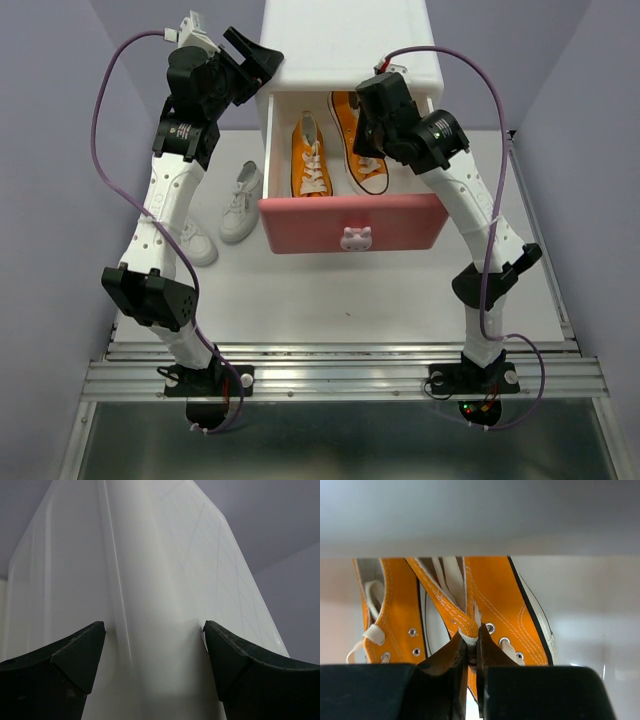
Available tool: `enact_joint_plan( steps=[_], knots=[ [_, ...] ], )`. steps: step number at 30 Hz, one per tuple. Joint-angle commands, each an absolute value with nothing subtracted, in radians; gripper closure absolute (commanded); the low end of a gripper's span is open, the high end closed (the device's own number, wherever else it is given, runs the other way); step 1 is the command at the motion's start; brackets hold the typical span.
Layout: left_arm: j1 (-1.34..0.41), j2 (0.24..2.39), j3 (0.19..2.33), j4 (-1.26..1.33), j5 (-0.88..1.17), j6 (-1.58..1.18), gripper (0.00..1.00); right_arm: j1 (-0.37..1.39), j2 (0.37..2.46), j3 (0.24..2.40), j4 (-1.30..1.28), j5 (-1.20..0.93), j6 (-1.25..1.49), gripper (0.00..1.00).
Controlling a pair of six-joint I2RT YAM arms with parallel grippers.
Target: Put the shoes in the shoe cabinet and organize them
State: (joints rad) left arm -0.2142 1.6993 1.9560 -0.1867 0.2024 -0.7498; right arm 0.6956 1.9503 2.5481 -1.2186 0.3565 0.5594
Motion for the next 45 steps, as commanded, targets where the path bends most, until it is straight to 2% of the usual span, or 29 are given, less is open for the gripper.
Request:
enact_joint_plan(
  steps=[1,4,6,7,10,11,14,19,21,22,25,31,39,45],
  knots=[
    [-0.181,1.812,1.847,-0.565,0.129,-0.609,0.11,0.718,1.988,2.563,-1.334,0.42,0.67,1.0],
    [-0.181,1.812,1.845,-0.565,0.127,-0.609,0.11,0.718,1.991,2.551,-1.333,0.411,0.689,0.99],
    [-0.179,1.812,1.847,-0.565,0.127,-0.609,0.11,0.718,1.99,2.553,-1.322,0.403,0.687,0.93],
    [-0.181,1.812,1.847,-0.565,0.127,-0.611,0.11,0.718,1.988,2.554,-1.303,0.403,0.686,0.7],
    [-0.179,1.812,1.851,-0.563,0.129,-0.614,0.11,0.718,1.959,2.542,-1.221,0.393,0.661,0.53],
    [-0.179,1.812,1.853,-0.563,0.129,-0.615,0.11,0.718,1.948,2.525,-1.198,0.394,0.655,0.44],
    [-0.179,1.813,1.859,-0.565,0.126,-0.615,0.11,0.718,1.907,2.499,-1.102,0.393,0.64,0.34],
    [-0.179,1.816,1.876,-0.566,0.126,-0.617,0.11,0.718,1.812,2.441,-0.852,0.306,0.545,0.26],
    [-0.179,1.821,1.884,-0.569,0.127,-0.618,0.11,0.718,1.775,2.393,-0.754,0.177,0.48,0.12],
    [-0.179,1.822,1.887,-0.569,0.127,-0.618,0.11,0.718,1.758,2.382,-0.667,0.129,0.463,0.0],
    [-0.179,1.827,1.902,-0.572,0.126,-0.62,0.11,0.718,1.729,2.387,-0.62,0.031,0.486,0.0],
    [-0.179,1.833,1.928,-0.595,0.11,-0.615,0.11,0.718,1.706,2.425,-0.738,0.06,0.43,0.0],
    [-0.179,1.815,1.918,-0.614,0.092,-0.609,0.11,0.739,1.719,2.457,-0.971,0.287,0.339,0.0],
    [-0.179,1.804,1.913,-0.618,0.083,-0.615,0.11,0.739,1.812,2.513,-1.031,0.316,0.293,0.0]
  ],
)
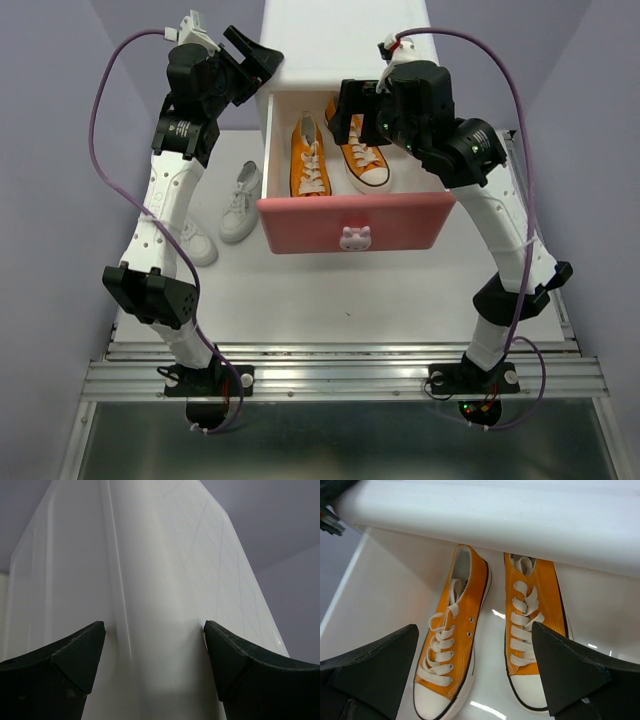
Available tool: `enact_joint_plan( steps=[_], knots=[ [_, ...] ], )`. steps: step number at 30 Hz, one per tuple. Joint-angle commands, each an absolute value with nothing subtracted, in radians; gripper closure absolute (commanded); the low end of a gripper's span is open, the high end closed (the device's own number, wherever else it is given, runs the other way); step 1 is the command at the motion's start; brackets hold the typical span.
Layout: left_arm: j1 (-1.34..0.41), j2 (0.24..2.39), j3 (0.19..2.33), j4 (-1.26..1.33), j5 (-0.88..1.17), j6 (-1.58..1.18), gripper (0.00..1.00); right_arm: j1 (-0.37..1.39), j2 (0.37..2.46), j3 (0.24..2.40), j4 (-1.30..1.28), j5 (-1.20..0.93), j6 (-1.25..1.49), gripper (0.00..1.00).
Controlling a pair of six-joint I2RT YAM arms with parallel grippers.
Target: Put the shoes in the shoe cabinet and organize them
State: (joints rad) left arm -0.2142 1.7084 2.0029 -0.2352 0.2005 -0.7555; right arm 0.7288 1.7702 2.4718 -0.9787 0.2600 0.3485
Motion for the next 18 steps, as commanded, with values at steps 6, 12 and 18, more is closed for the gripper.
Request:
enact_joint_plan(
  steps=[6,12,18],
  knots=[
    [-0.179,1.793,1.901,-0.614,0.066,-0.637,0.11,0.739,1.864,2.474,-1.028,0.416,0.278,0.03],
    [-0.179,1.787,1.89,-0.606,0.064,-0.641,0.11,0.739,1.888,2.447,-1.025,0.512,0.281,0.14],
    [-0.179,1.782,1.888,-0.606,0.055,-0.647,0.11,0.739,1.917,2.415,-1.009,0.532,0.272,0.28]
  ],
)
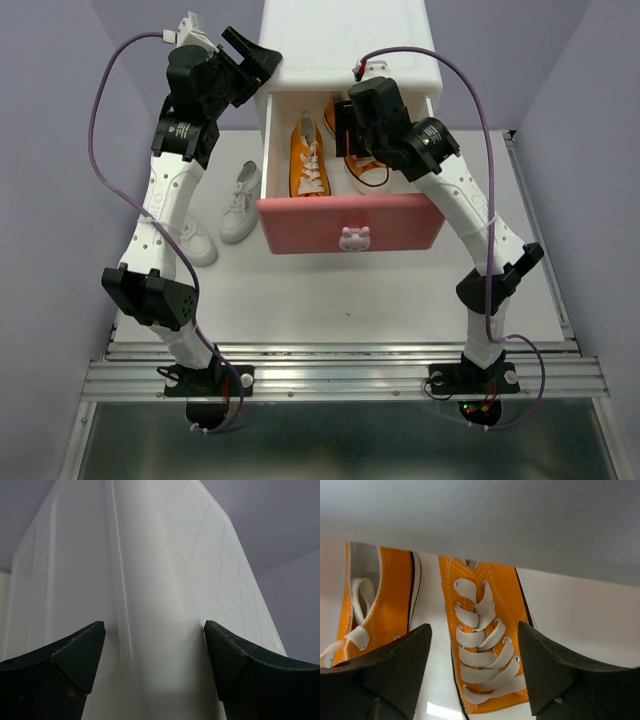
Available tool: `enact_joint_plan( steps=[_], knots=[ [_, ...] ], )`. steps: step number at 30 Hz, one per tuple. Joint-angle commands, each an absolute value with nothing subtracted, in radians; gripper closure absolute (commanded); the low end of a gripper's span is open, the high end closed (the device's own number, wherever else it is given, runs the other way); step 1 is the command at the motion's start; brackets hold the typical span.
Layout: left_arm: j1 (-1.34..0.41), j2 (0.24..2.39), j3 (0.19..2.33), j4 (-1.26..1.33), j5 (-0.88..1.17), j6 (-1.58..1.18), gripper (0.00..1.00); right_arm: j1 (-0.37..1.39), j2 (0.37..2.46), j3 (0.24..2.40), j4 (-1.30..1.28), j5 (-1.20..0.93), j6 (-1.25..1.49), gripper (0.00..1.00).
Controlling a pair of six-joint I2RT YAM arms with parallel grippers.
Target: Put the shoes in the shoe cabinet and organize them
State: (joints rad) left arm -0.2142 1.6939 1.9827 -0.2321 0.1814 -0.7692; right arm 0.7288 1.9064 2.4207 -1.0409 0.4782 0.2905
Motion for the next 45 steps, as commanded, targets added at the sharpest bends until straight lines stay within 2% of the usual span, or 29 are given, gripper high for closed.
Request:
enact_joint_plan(
  steps=[1,4,5,7,8,9,20,24,31,39,40,41,42,45],
  knots=[
    [-0.179,1.782,1.888,-0.606,0.055,-0.646,0.11,0.739,1.922,2.418,-1.006,0.532,0.265,0.3],
    [-0.179,1.781,1.884,-0.604,0.054,-0.647,0.11,0.739,1.937,2.424,-0.993,0.526,0.252,0.47],
    [-0.179,1.781,1.882,-0.607,0.049,-0.647,0.11,0.739,1.934,2.421,-0.986,0.509,0.241,0.63],
    [-0.179,1.781,1.881,-0.607,0.04,-0.65,0.11,0.739,1.931,2.43,-1.0,0.512,0.262,0.83],
    [-0.179,1.779,1.882,-0.607,0.038,-0.65,0.11,0.739,1.931,2.465,-1.017,0.515,0.299,1.0],
    [-0.178,1.778,1.881,-0.606,0.038,-0.652,0.11,0.739,1.922,2.477,-1.034,0.511,0.317,1.0],
    [-0.179,1.776,1.862,-0.601,0.02,-0.667,0.11,0.739,1.827,2.536,-1.187,0.379,0.567,1.0],
    [-0.178,1.773,1.859,-0.612,0.011,-0.666,0.11,0.762,1.825,2.557,-1.209,0.451,0.607,1.0],
    [-0.179,1.767,1.859,-0.618,-0.021,-0.664,0.11,0.795,1.806,2.551,-1.244,0.431,0.672,0.99],
    [-0.179,1.755,1.85,-0.629,-0.037,-0.66,0.11,0.804,1.822,2.525,-1.247,0.41,0.626,0.98],
    [-0.179,1.755,1.85,-0.629,-0.038,-0.66,0.11,0.804,1.819,2.517,-1.244,0.419,0.62,0.96],
    [-0.178,1.753,1.848,-0.629,-0.037,-0.66,0.11,0.804,1.816,2.508,-1.233,0.426,0.612,0.9],
    [-0.179,1.753,1.847,-0.629,-0.035,-0.661,0.11,0.804,1.81,2.504,-1.229,0.436,0.597,0.64],
    [-0.179,1.752,1.847,-0.629,-0.034,-0.661,0.11,0.804,1.798,2.502,-1.198,0.451,0.566,0.36]
  ],
)
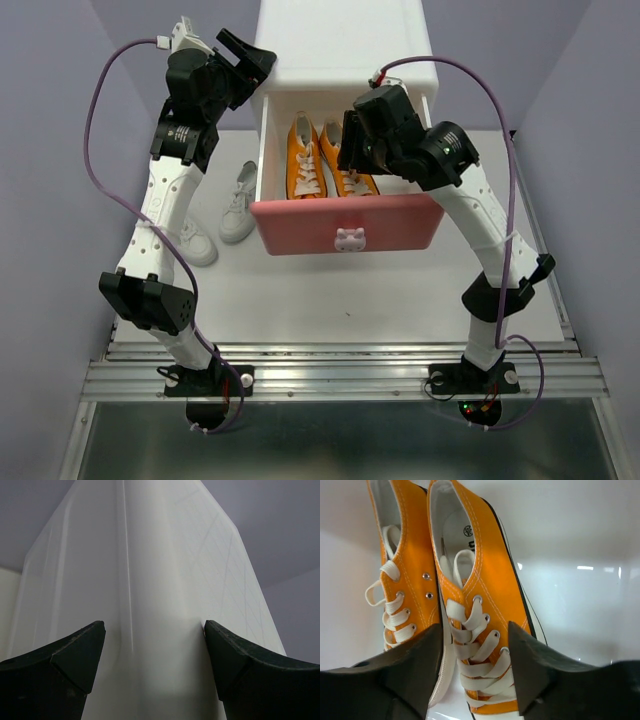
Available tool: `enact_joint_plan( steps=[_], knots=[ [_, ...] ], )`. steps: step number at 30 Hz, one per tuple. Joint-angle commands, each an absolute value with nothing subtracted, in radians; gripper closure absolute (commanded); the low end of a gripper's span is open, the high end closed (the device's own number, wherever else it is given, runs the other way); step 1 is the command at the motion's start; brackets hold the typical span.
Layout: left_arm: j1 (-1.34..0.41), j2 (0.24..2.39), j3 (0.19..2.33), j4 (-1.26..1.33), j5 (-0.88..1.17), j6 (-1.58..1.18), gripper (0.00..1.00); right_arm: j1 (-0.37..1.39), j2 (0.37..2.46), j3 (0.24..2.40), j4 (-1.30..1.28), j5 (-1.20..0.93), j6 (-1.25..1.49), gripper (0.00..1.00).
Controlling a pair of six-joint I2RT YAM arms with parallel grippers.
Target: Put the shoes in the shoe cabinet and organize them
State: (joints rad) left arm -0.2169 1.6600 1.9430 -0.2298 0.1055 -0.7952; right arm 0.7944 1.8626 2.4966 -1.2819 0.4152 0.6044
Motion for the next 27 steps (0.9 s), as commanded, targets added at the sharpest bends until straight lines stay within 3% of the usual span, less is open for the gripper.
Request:
enact_joint_plan(
  steps=[1,10,15,27],
  knots=[
    [-0.178,1.75,1.847,-0.626,-0.031,-0.66,0.11,0.804,1.793,2.502,-1.174,0.448,0.557,0.33],
    [-0.179,1.752,1.85,-0.62,-0.023,-0.663,0.11,0.804,1.68,2.413,-0.852,0.396,0.473,0.0],
    [-0.179,1.756,1.856,-0.62,-0.015,-0.66,0.11,0.804,1.635,2.361,-0.666,0.238,0.379,0.0],
    [-0.181,1.766,1.865,-0.629,-0.006,-0.637,0.11,0.813,1.686,2.448,-0.663,-0.29,0.342,0.0]
  ],
)
